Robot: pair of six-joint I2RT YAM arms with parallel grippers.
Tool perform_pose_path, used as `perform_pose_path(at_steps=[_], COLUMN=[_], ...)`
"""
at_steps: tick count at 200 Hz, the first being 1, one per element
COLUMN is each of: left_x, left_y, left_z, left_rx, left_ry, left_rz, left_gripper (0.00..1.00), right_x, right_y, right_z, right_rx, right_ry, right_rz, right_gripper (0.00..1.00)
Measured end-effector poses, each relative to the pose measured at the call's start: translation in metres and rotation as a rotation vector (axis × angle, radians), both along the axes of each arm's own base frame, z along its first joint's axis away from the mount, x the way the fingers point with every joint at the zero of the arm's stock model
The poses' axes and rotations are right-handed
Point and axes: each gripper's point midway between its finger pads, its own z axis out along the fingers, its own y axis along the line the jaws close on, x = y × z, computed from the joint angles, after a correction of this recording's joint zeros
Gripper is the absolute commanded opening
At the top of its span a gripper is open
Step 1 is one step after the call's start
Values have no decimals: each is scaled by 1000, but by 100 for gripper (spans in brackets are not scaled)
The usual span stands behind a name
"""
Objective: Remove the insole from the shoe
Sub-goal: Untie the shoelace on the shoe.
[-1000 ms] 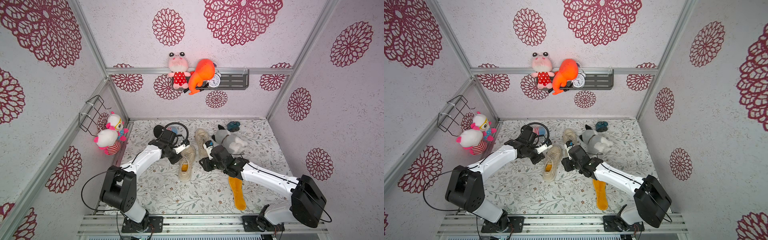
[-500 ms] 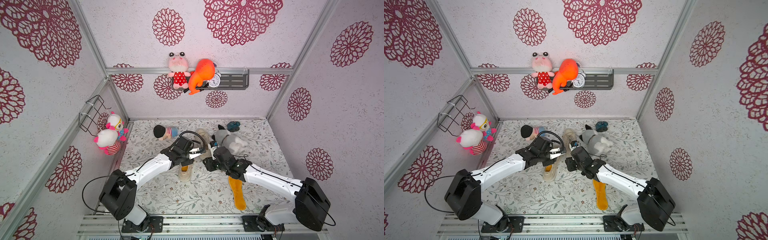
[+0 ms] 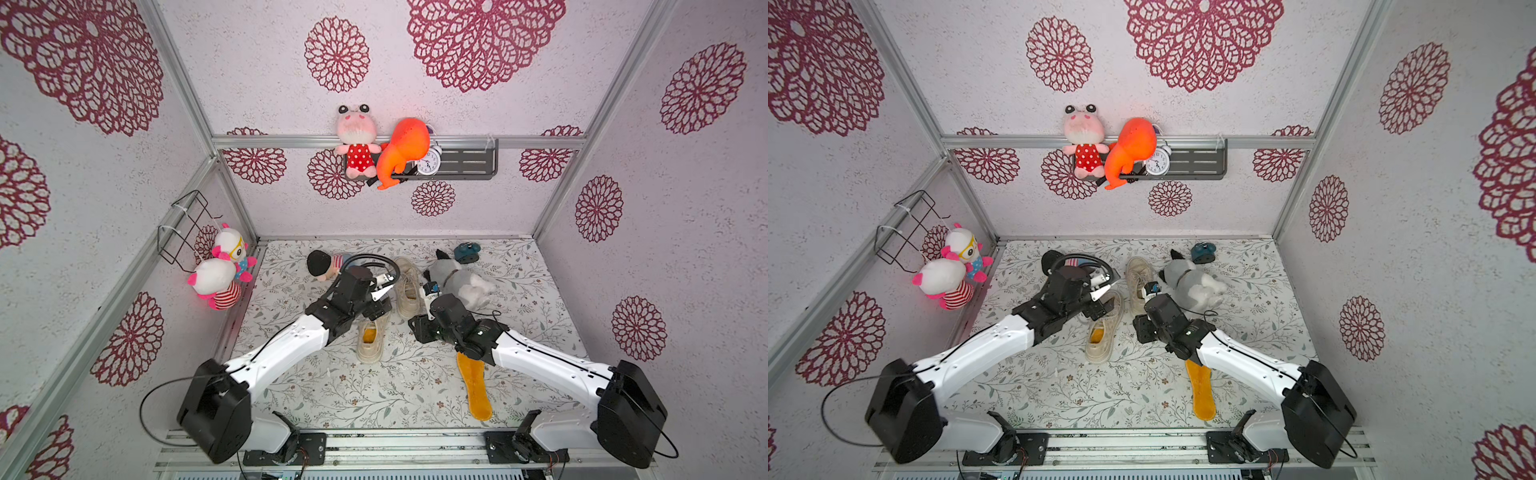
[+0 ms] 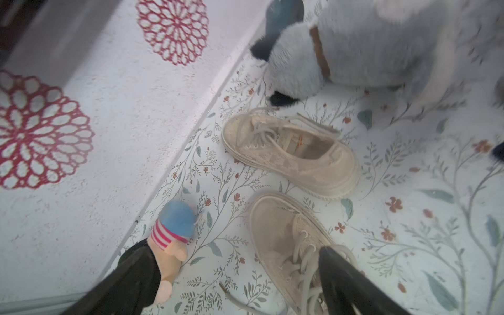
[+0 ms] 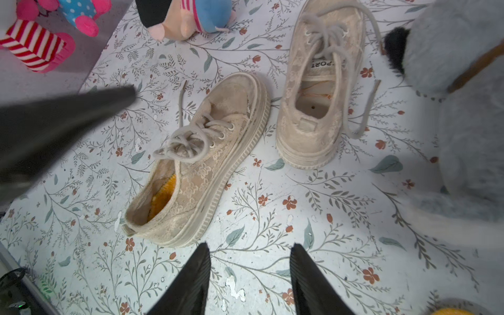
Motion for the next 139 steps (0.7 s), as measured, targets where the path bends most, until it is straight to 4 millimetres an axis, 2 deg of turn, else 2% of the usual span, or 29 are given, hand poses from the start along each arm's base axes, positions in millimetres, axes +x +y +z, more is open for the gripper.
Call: perform_pose_path(at_steps=[12, 23, 42, 63, 94, 113, 139], left_x=[-5, -10, -16, -18, -22, -28, -31], left_y=[22, 42, 68, 87, 113, 121, 124], left_z=[27, 44, 50, 25, -36, -56, -62], left_rx=[-160, -294, -473, -594, -675, -716, -765], left_ry=[-10, -6, 45, 194, 447, 529, 564], left_rz=[70, 142, 273, 430, 678, 773, 828], left_gripper=[98, 98, 98, 98, 98, 98, 98], right_x=[3, 6, 7, 7, 5, 7, 13], right_y=[16, 33, 63, 85, 96, 95, 93], right_z=[-2, -6, -15, -29, -54, -71, -79], right_rx=[3, 3, -3, -17, -69, -120, -179], right_ry=[14, 29, 52, 85, 144, 176, 179], right_rz=[32, 66, 127, 169, 191, 186, 162], right_gripper=[56, 58, 60, 63, 62, 51, 34])
